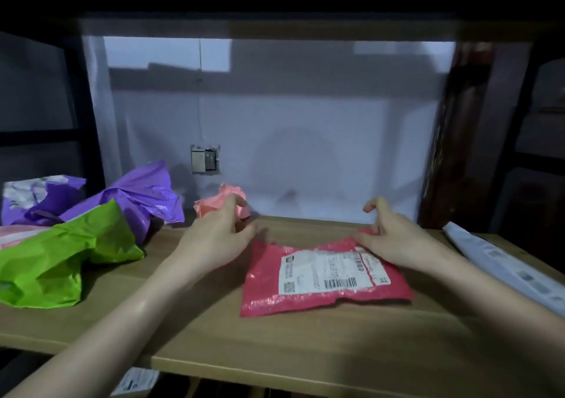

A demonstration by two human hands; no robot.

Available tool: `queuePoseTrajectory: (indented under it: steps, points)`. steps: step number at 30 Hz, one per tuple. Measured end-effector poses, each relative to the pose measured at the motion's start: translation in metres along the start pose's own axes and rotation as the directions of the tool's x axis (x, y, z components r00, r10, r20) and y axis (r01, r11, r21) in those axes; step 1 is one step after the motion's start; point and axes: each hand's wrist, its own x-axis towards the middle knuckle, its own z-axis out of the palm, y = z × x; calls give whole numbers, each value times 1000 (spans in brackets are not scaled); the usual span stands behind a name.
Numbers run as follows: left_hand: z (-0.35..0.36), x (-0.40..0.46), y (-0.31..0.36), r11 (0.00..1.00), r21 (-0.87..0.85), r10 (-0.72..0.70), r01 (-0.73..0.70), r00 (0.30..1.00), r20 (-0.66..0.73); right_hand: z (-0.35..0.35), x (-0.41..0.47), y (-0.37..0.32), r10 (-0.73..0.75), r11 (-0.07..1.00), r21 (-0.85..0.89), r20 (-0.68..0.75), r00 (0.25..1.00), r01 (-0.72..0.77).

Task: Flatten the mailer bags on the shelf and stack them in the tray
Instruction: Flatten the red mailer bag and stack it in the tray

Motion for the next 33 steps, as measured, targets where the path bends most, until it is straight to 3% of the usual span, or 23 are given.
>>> queuePoseTrajectory:
  steps: [2,5,9,12,15,33]
  points:
    - [4,0,1,998,2,61,-61,998,29,1,-8,8,-33,994,-99,22,999,35]
    - [10,0,10,968,-55,250,-245,963,102,5,-18,5,-239,965,-126,-44,970,232]
    - [21,-13,36,897,-91,438,-432,850,292,23,-33,-10,-407,904,-78,142,902,420]
    - [34,-25,40,907,-27,380,-419,791,481,36,-39,-9,-370,907,-92,298,880,412]
    - [40,-28,36,929,6,301,-371,762,573,40,-39,-5,-290,929,-111,378,879,354]
    - [45,-30,37,914,115,241,-390,748,619,41,-40,-9,-224,885,-255,500,837,389]
